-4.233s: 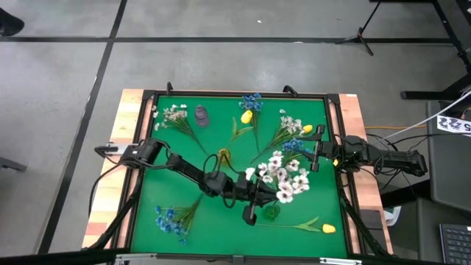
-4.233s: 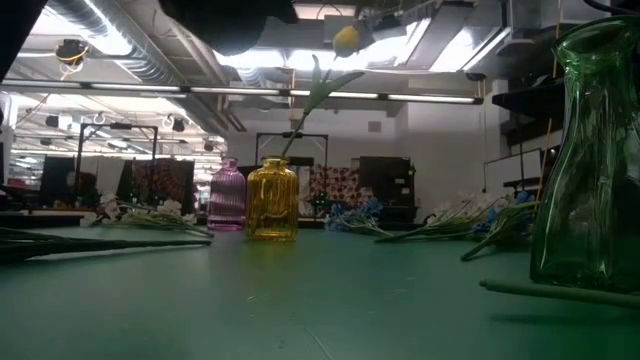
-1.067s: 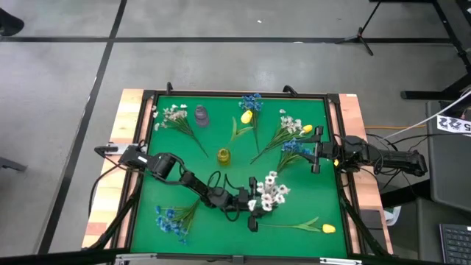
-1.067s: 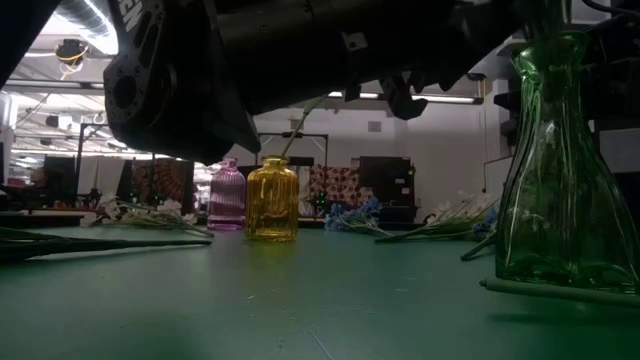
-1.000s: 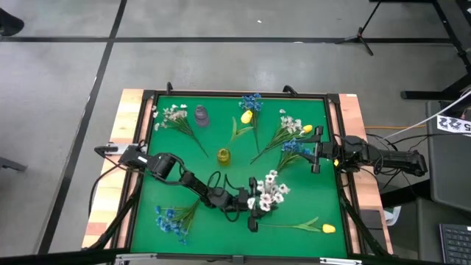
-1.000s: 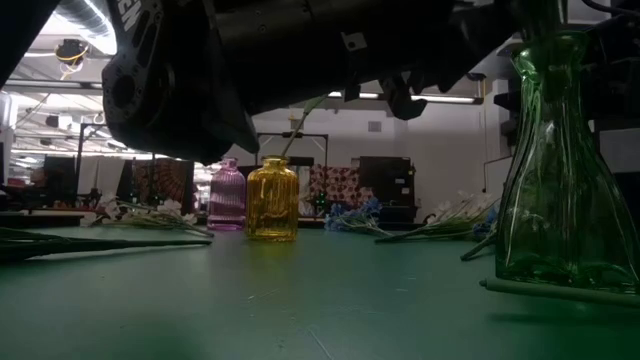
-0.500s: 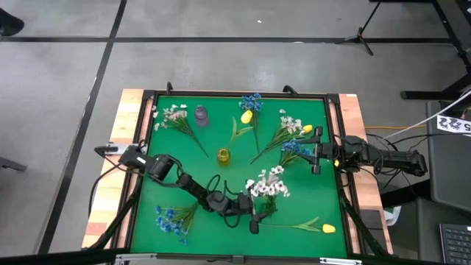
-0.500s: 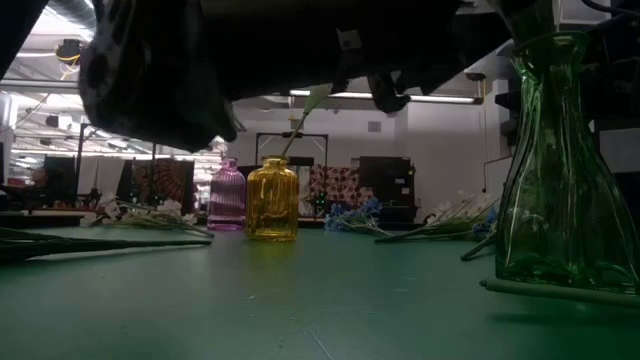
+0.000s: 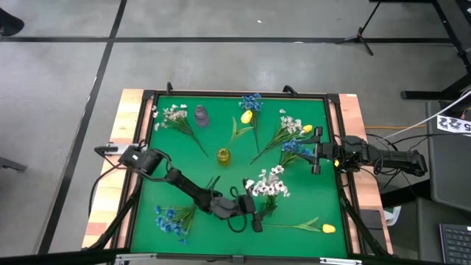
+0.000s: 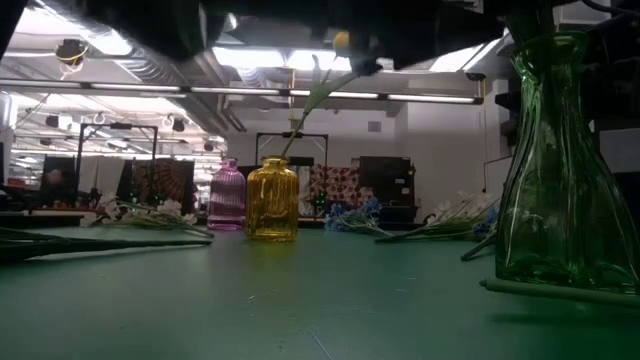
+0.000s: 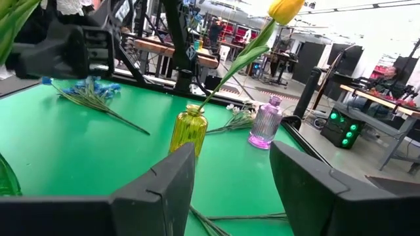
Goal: Sort flowers into vase by color
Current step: Put the bottom white flowers into the green vase, then put the right white flowers into the green vase
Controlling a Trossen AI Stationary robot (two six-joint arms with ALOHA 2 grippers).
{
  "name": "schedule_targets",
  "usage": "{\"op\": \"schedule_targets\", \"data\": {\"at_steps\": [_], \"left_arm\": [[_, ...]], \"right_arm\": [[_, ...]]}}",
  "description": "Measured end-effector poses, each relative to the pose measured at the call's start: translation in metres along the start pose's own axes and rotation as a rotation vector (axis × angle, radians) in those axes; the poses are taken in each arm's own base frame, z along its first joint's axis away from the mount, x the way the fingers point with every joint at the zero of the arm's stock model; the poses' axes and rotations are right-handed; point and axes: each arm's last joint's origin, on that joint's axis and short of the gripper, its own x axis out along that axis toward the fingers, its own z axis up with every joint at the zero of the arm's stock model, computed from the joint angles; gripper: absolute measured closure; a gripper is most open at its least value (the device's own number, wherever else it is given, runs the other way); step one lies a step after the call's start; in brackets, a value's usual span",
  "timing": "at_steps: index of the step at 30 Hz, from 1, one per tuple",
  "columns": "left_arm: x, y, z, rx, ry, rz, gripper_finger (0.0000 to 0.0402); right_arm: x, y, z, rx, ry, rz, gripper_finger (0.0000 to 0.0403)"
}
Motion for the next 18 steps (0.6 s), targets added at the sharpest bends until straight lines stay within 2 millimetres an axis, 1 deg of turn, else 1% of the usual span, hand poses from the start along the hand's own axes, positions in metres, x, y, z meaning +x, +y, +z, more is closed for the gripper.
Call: {"op": "schedule_targets", "data": {"at_steps": [6, 11, 15, 18], "left_arm": [[-0.004, 0.007, 0.020, 0.045, 0.126, -0.024, 0.0135], [-0.014, 0.008, 0.029, 0.091, 0.233, -0.048, 0.0135], [-0.021, 0.012, 0.039, 0.114, 0.287, -0.055, 0.0135], [-0.025, 0.015, 0.041, 0.158, 0.332, -0.040, 0.0135]], "right_arm": [[0.000, 0.000, 0.000, -0.003, 0.000, 0.000, 0.0205], [0.000, 0.000, 0.000, -0.007, 0.000, 0.000, 0.0205], [0.000, 0.000, 0.000, -0.008, 0.000, 0.000, 0.0205], [0.000, 0.000, 0.000, -0.008, -0.001, 0.000, 0.0205]]}}
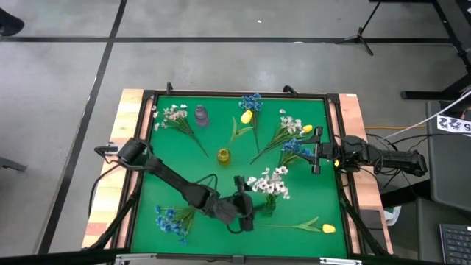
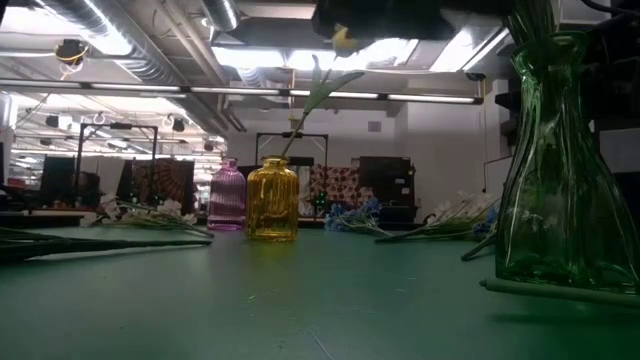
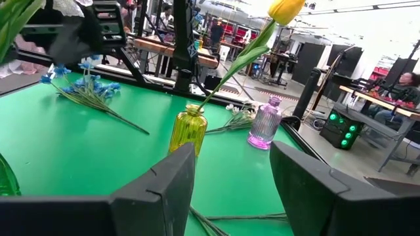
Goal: Sort flowers into vase by color
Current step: Put the right white flowers into the green vase
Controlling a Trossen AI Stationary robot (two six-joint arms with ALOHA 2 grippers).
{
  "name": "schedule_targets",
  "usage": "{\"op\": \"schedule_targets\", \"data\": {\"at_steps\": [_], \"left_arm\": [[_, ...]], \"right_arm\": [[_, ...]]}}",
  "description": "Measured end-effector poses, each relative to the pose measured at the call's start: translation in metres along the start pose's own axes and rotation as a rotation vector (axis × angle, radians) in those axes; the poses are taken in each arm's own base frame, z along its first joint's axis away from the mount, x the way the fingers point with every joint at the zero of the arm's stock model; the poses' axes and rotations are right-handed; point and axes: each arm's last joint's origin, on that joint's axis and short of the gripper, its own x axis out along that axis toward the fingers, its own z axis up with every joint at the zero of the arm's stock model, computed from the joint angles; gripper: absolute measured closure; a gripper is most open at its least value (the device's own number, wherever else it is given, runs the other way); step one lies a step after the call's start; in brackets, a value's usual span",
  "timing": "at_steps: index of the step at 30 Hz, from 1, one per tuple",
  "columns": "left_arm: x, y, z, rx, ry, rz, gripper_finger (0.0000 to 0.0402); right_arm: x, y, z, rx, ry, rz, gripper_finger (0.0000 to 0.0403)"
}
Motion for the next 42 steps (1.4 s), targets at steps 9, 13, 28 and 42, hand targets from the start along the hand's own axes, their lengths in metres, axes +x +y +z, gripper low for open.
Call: {"op": "schedule_targets", "data": {"at_steps": [9, 13, 28, 42], "left_arm": [[-0.017, 0.017, -0.009, 0.039, 0.222, 0.042, 0.0135], [-0.024, 0.032, -0.009, -0.014, 0.294, 0.115, 0.0135], [-0.022, 0.115, 0.019, -0.192, 0.301, 0.386, 0.0135], [0.030, 0.191, 0.030, -0.359, 0.241, 0.166, 0.0135]], "right_arm": [[0.000, 0.000, 0.000, 0.000, 0.000, 0.000, 0.0205], [0.000, 0.000, 0.000, -0.015, 0.000, 0.000, 0.0205], [0.000, 0.000, 0.000, -0.017, 0.000, 0.000, 0.0205], [0.000, 0.000, 0.000, -0.018, 0.000, 0.000, 0.0205]]}}
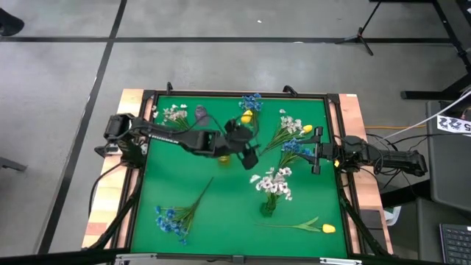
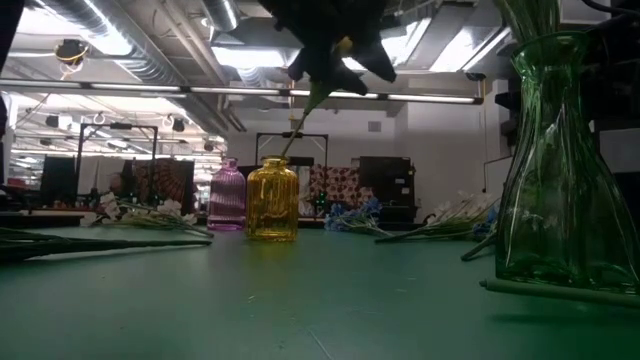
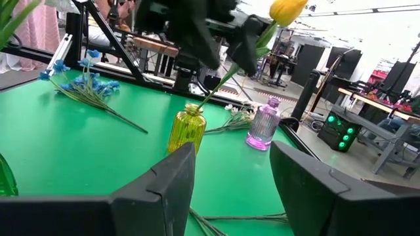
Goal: Sort flowers into vase by color
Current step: Put the right white flowers into the green vase
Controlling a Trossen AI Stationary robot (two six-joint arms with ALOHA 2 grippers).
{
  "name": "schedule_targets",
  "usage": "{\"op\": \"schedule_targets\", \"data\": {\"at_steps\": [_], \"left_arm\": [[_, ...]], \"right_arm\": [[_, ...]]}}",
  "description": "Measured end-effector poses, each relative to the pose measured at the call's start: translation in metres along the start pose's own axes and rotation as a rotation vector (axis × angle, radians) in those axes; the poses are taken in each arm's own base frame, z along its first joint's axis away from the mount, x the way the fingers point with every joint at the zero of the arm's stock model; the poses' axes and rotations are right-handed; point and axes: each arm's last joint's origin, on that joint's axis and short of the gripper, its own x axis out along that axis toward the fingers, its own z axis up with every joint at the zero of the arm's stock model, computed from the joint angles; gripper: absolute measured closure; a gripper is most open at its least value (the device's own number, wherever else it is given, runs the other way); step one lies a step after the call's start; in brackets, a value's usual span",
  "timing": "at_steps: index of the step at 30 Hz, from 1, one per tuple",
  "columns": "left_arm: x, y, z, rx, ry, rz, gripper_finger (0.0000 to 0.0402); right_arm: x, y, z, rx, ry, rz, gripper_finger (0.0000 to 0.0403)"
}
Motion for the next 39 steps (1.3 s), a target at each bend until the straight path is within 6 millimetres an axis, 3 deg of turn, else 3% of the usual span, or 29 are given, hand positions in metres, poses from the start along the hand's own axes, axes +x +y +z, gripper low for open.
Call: {"op": "schedule_targets", "data": {"at_steps": [7, 14, 18, 32, 35, 39], "left_arm": [[0.015, -0.002, 0.001, -0.058, -0.036, -0.082, 0.0135], [0.041, -0.012, -0.022, -0.048, -0.003, -0.081, 0.0135], [0.045, -0.019, -0.032, -0.039, 0.026, -0.085, 0.0135], [0.013, -0.061, -0.035, -0.002, 0.009, -0.146, 0.0135], [-0.001, -0.070, -0.023, 0.037, -0.011, -0.148, 0.0135], [-0.030, -0.070, 0.010, 0.078, -0.127, -0.123, 0.0135]], "right_arm": [[0.000, 0.000, 0.000, -0.001, 0.000, 0.000, 0.0205], [0.000, 0.000, 0.000, -0.002, 0.000, 0.000, 0.0205], [0.000, 0.000, 0.000, -0.002, 0.000, 0.000, 0.0205], [0.000, 0.000, 0.000, -0.024, 0.001, 0.000, 0.0205], [0.000, 0.000, 0.000, -0.024, 0.001, 0.000, 0.0205], [0.000, 0.000, 0.000, -0.024, 0.000, 0.000, 0.0205]]}}
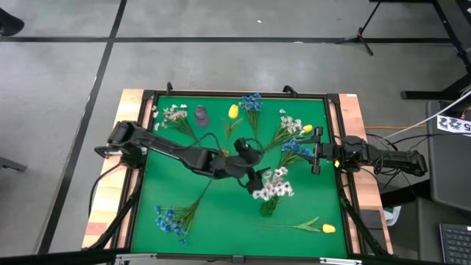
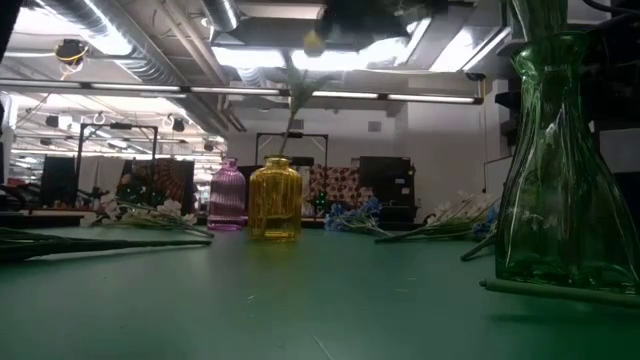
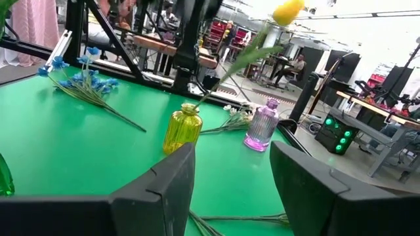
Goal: Sort flowers into vase by color
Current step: Put the right white flowers into the green vase
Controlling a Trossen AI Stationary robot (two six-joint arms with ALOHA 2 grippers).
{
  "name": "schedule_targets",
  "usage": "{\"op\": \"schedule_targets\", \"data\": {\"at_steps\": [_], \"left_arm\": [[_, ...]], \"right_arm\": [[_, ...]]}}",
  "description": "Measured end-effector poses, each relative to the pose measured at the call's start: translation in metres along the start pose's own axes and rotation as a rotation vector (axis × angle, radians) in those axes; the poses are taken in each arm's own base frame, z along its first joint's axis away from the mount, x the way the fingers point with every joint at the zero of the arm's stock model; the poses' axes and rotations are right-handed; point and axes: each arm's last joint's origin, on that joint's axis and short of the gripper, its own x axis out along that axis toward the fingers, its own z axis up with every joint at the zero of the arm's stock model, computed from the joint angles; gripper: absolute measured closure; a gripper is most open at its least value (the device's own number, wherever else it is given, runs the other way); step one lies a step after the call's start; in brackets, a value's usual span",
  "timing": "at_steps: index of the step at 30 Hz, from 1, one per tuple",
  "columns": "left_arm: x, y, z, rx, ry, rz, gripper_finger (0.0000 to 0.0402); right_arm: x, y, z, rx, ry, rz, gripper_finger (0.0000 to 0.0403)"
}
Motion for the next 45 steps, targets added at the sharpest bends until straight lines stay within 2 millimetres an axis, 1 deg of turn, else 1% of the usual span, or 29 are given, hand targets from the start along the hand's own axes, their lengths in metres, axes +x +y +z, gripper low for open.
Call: {"op": "schedule_targets", "data": {"at_steps": [2, 4, 7, 10, 12, 14, 15, 17, 19, 20, 24, 26, 29, 32, 35, 38, 40, 45], "left_arm": [[-0.017, 0.008, 0.019, 0.046, -0.040, 0.045, 0.0135], [-0.033, 0.021, 0.036, 0.084, -0.074, 0.126, 0.0135], [-0.056, 0.046, 0.058, 0.126, -0.125, 0.281, 0.0135], [-0.073, 0.079, 0.080, 0.143, -0.169, 0.446, 0.0135], [-0.079, 0.102, 0.091, 0.108, -0.190, 0.514, 0.0135], [-0.078, 0.122, 0.097, 0.045, -0.208, 0.535, 0.0135], [-0.075, 0.129, 0.098, 0.007, -0.217, 0.502, 0.0135], [-0.067, 0.136, 0.099, -0.067, -0.227, 0.355, 0.0135], [-0.052, 0.131, 0.098, -0.083, -0.243, 0.172, 0.0135], [-0.044, 0.126, 0.095, -0.063, -0.243, 0.125, 0.0135], [-0.002, 0.098, 0.079, 0.023, -0.302, 0.094, 0.0135], [0.017, 0.087, 0.072, 0.002, -0.364, 0.082, 0.0135], [0.036, 0.075, 0.065, -0.024, -0.377, 0.113, 0.0135], [0.044, 0.061, 0.058, -0.039, -0.348, 0.202, 0.0135], [0.040, 0.043, 0.052, -0.104, -0.347, 0.252, 0.0135], [0.035, 0.027, 0.041, -0.171, -0.332, 0.384, 0.0135], [0.038, 0.020, 0.029, -0.166, -0.312, 0.463, 0.0135], [0.053, 0.010, 0.006, -0.178, -0.254, 0.432, 0.0135]], "right_arm": [[0.000, 0.000, 0.000, 0.000, 0.000, 0.000, 0.0205], [0.000, 0.000, 0.000, 0.000, 0.003, 0.001, 0.0205], [0.000, 0.000, 0.000, 0.000, 0.006, 0.002, 0.0205], [0.001, 0.000, -0.001, -0.003, 0.012, 0.004, 0.0205], [0.001, 0.000, -0.001, -0.005, 0.015, 0.005, 0.0205], [0.001, 0.001, -0.002, -0.006, 0.022, 0.007, 0.0205], [0.001, 0.001, -0.002, -0.006, 0.022, 0.007, 0.0205], [0.002, 0.001, -0.002, -0.006, 0.026, 0.009, 0.0205], [0.002, 0.001, -0.002, -0.007, 0.028, 0.009, 0.0205], [0.002, 0.001, -0.002, -0.007, 0.030, 0.010, 0.0205], [0.002, 0.001, -0.003, -0.013, 0.037, 0.004, 0.0205], [0.002, 0.001, -0.003, -0.018, 0.037, 0.003, 0.0205], [0.002, 0.001, -0.003, -0.019, 0.038, 0.004, 0.0205], [0.002, 0.001, -0.003, -0.019, 0.037, 0.007, 0.0205], [0.002, 0.001, -0.003, -0.019, 0.037, 0.012, 0.0205], [0.002, 0.001, -0.003, -0.021, 0.037, 0.012, 0.0205], [0.002, 0.001, -0.003, -0.022, 0.037, 0.012, 0.0205], [0.002, 0.001, -0.003, -0.022, 0.037, 0.013, 0.0205]]}}
